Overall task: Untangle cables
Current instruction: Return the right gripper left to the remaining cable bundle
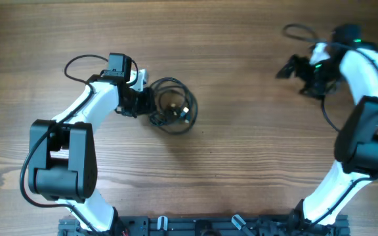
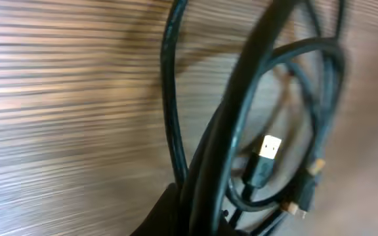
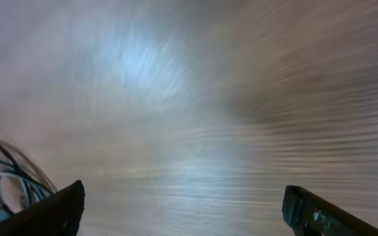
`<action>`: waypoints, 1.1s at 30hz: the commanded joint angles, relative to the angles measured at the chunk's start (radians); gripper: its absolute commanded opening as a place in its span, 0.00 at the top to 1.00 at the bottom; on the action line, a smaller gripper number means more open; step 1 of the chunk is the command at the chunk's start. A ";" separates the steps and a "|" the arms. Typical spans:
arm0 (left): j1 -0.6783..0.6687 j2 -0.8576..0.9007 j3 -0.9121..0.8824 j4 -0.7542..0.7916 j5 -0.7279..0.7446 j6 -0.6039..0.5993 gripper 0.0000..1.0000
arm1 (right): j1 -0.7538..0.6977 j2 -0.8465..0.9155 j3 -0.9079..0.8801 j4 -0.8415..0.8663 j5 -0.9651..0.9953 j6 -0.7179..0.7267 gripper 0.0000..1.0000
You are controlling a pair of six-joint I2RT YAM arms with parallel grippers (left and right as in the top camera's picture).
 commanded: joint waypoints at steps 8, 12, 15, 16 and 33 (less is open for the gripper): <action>0.026 0.000 -0.005 -0.045 0.433 0.241 0.75 | 0.314 -0.005 -0.138 0.050 -0.255 -0.206 0.00; 0.027 0.000 -0.005 -0.042 0.217 0.152 0.50 | 0.406 -0.005 -0.138 0.121 -0.271 -0.138 0.00; 0.027 0.000 -0.005 -0.029 0.161 0.093 0.13 | 0.474 -0.005 -0.138 0.172 -0.271 -0.082 0.00; 0.027 0.000 -0.005 -0.027 0.160 0.093 0.09 | 0.499 -0.005 -0.138 0.187 -0.271 -0.075 0.00; 0.027 0.000 -0.005 -0.019 -0.116 -0.134 0.60 | 0.730 -0.005 -0.139 0.367 -0.169 0.147 0.00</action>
